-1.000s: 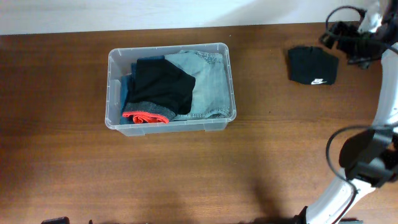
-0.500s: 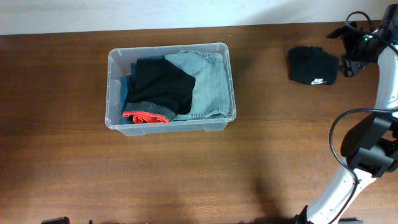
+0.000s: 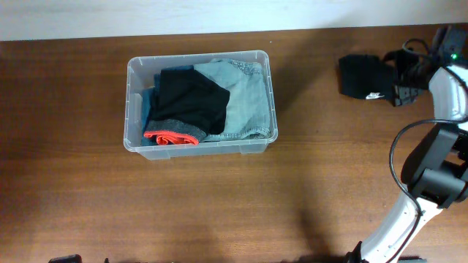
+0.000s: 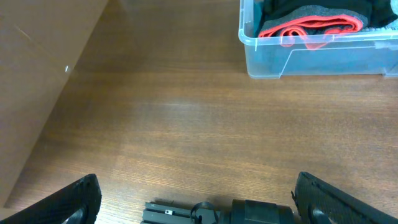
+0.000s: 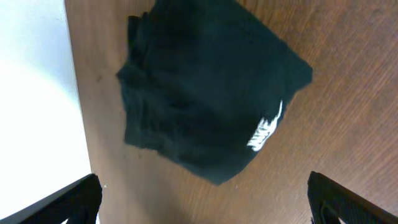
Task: Pack container
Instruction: 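Lift the right gripper out and move it over the black Nike garment, then grasp the black Nike garment with the right gripper, then lift the Nike garment and carry it left over the container, then lower the Nike garment into the container's left side, then press the Nike garment down inside the container with the right gripper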
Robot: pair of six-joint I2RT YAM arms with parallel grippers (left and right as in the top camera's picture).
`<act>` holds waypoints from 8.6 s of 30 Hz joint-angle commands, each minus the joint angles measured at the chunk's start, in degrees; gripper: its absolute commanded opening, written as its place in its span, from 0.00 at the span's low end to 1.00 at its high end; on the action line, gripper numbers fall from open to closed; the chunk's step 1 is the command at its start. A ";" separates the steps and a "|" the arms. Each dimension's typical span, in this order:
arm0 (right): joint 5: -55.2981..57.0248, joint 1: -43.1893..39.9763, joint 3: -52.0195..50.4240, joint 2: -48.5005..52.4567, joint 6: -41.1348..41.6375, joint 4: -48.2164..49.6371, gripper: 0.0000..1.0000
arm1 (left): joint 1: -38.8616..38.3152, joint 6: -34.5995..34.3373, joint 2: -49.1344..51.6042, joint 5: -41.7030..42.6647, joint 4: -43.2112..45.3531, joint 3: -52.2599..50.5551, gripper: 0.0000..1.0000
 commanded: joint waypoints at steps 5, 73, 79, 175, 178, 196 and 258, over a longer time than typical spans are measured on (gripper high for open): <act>-2.12 -0.31 -10.47 0.70 -1.03 11.63 0.99 | -0.28 0.04 -0.11 -0.96 -0.02 -0.11 0.99; -9.16 1.01 -19.37 10.71 -3.48 34.07 0.04 | -0.28 0.04 -0.11 -0.96 -0.02 -0.11 0.99; -34.60 0.02 -17.42 4.52 -1.36 51.65 0.04 | -0.28 0.04 -0.11 -0.96 -0.02 -0.11 0.99; 14.80 68.48 8.98 -10.69 -43.93 16.50 0.19 | -0.28 0.07 -0.11 -0.96 -0.02 -0.11 1.00; 21.35 69.13 11.93 -10.69 -46.05 12.76 0.19 | -0.28 0.04 -0.11 -0.96 -0.02 -0.11 1.00; 20.70 75.97 13.64 -3.74 -48.19 16.55 0.04 | -0.28 0.04 -0.11 -0.96 -0.02 -0.11 0.99; 16.59 70.64 14.36 3.34 -44.30 -4.39 0.04 | -0.28 0.04 -0.11 -0.96 -0.02 -0.11 0.99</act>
